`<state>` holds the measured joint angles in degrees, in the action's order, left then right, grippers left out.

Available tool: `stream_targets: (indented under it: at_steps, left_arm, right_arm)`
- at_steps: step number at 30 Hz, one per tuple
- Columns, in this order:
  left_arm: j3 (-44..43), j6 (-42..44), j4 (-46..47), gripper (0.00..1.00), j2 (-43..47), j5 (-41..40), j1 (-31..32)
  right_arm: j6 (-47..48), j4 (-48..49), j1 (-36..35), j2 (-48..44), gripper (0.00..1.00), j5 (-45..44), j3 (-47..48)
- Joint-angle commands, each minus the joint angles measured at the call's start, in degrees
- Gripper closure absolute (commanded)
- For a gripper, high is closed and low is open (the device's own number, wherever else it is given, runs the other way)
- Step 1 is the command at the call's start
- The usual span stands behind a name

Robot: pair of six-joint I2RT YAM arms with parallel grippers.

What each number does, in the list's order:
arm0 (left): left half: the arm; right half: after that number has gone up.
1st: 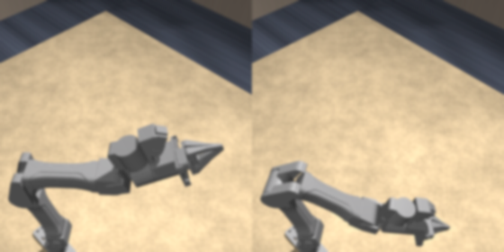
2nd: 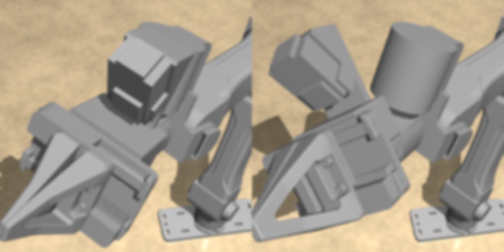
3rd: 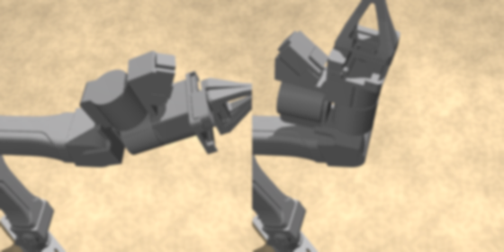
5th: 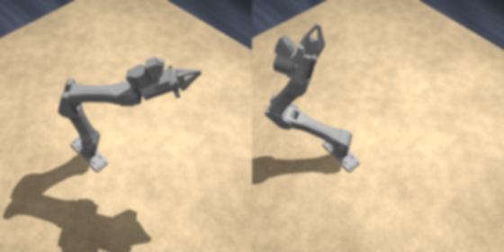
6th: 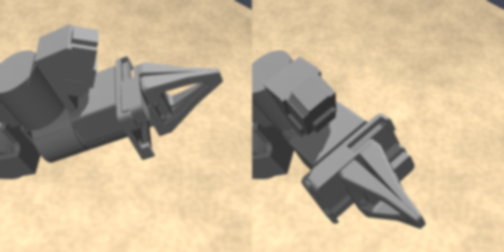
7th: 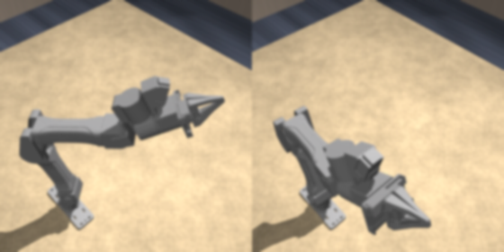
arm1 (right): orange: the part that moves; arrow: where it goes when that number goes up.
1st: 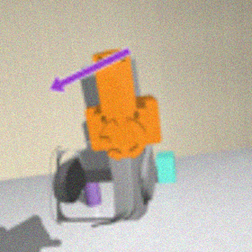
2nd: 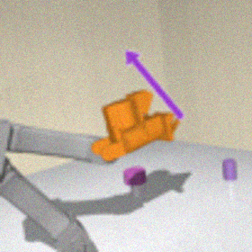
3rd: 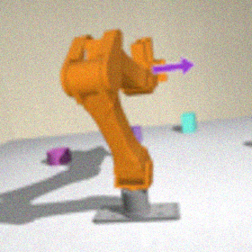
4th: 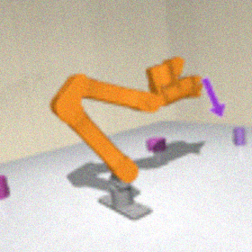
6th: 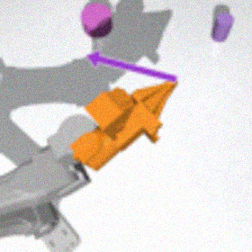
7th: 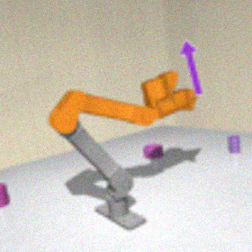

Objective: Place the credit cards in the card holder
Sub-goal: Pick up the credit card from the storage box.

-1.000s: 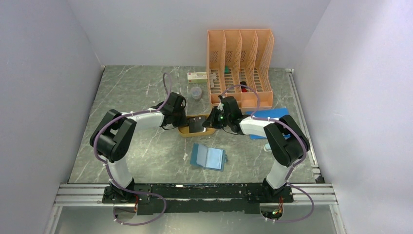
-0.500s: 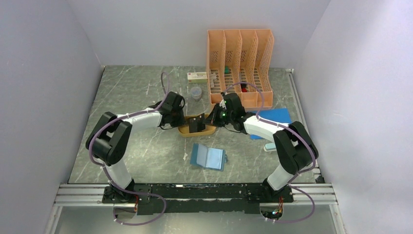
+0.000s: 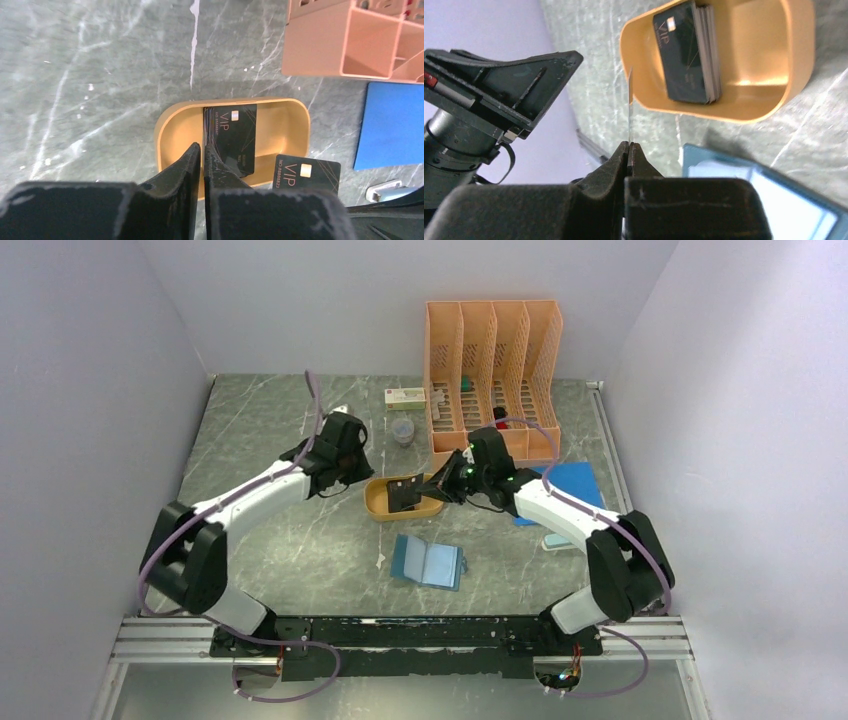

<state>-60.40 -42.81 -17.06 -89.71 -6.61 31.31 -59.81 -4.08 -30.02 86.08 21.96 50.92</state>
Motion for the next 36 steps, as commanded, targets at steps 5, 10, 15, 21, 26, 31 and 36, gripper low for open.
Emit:
stream_targets:
  at_steps: [5, 10, 15, 21, 26, 31, 36]
  left_arm:
    - [2.5, 3.4, -3.4, 0.62, 16.0, -7.2, 2.3]
    - [6.9, 4.8, -1.2, 0.44, 23.0, -3.4, 10.2]
    - [14.9, 3.5, 4.6, 0.43, 27.9, 1.9, 19.8]
    - [24.1, 1.0, 12.4, 0.43, 28.4, 6.1, 22.5]
    - [26.3, -0.2, 15.0, 0.44, 24.8, 6.1, 22.9]
    - [26.6, -0.5, 16.3, 0.46, 20.9, 5.5, 22.9]
    - [28.0, -1.5, 16.6, 0.51, 17.6, 4.6, 23.1]
  right_arm:
    - [-12.2, -1.7, 0.5, -8.0, 1.00, 3.4, -2.2]
    - [4.1, -7.7, 0.2, -13.1, 1.00, -0.3, -0.8]
    - [17.7, -14.8, -0.6, -23.5, 1.00, -3.2, -8.8]
    - [18.6, -14.7, -1.1, -32.1, 1.00, 1.4, -21.6]
    - [12.4, -4.4, -2.3, -34.0, 1.00, 5.7, -27.8]
    - [8.8, 0.9, -4.1, -31.0, 1.00, 5.7, -30.0]
    - [8.4, 2.9, -4.4, -28.8, 1.00, 4.8, -31.4]
